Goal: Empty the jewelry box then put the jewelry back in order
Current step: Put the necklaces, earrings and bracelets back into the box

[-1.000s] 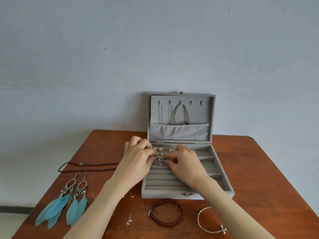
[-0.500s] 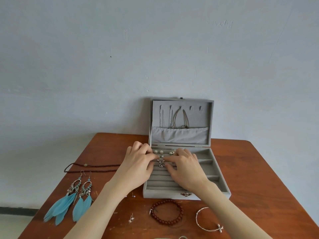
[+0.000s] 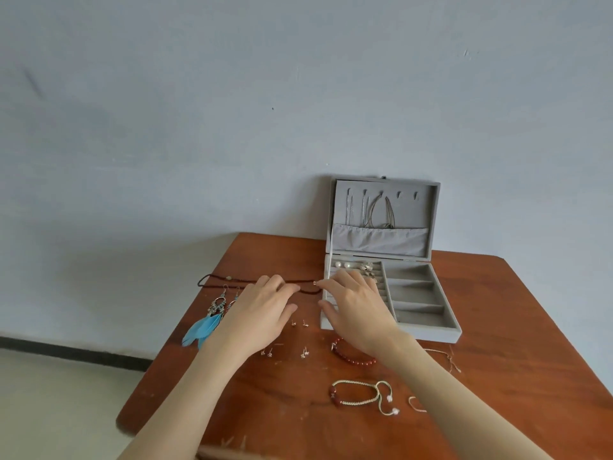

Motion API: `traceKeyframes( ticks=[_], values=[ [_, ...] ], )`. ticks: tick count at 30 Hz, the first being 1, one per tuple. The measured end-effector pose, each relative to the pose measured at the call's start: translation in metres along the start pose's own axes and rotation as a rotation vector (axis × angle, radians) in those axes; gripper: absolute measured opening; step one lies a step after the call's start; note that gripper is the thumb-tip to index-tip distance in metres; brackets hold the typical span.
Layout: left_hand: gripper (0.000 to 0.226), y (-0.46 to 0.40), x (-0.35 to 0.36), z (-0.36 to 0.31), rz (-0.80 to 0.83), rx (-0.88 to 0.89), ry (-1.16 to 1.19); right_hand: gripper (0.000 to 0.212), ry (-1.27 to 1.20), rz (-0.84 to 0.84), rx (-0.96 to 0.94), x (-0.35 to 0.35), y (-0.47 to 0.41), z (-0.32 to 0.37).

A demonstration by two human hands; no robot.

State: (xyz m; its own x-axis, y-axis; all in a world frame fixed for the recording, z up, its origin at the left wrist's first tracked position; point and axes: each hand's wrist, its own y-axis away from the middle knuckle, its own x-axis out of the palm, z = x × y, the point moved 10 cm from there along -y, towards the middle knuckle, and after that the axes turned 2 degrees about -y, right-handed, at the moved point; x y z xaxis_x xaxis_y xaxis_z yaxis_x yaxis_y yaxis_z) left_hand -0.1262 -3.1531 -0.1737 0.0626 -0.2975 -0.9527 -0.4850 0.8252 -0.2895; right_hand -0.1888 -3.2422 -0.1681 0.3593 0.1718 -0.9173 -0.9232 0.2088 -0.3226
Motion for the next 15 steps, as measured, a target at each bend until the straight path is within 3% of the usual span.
traceKeyframes(
  ticks=[4,15],
  values=[
    [0.038,0.018,0.011,0.007,0.05,-0.056,0.084,0.031,0.048,0.037,-0.037,0.017,0.007,0.015],
    [0.022,0.019,0.023,-0.001,-0.014,-0.057,0.173,0.026,0.089,0.022,-0.021,0.031,0.009,0.022]
  ],
)
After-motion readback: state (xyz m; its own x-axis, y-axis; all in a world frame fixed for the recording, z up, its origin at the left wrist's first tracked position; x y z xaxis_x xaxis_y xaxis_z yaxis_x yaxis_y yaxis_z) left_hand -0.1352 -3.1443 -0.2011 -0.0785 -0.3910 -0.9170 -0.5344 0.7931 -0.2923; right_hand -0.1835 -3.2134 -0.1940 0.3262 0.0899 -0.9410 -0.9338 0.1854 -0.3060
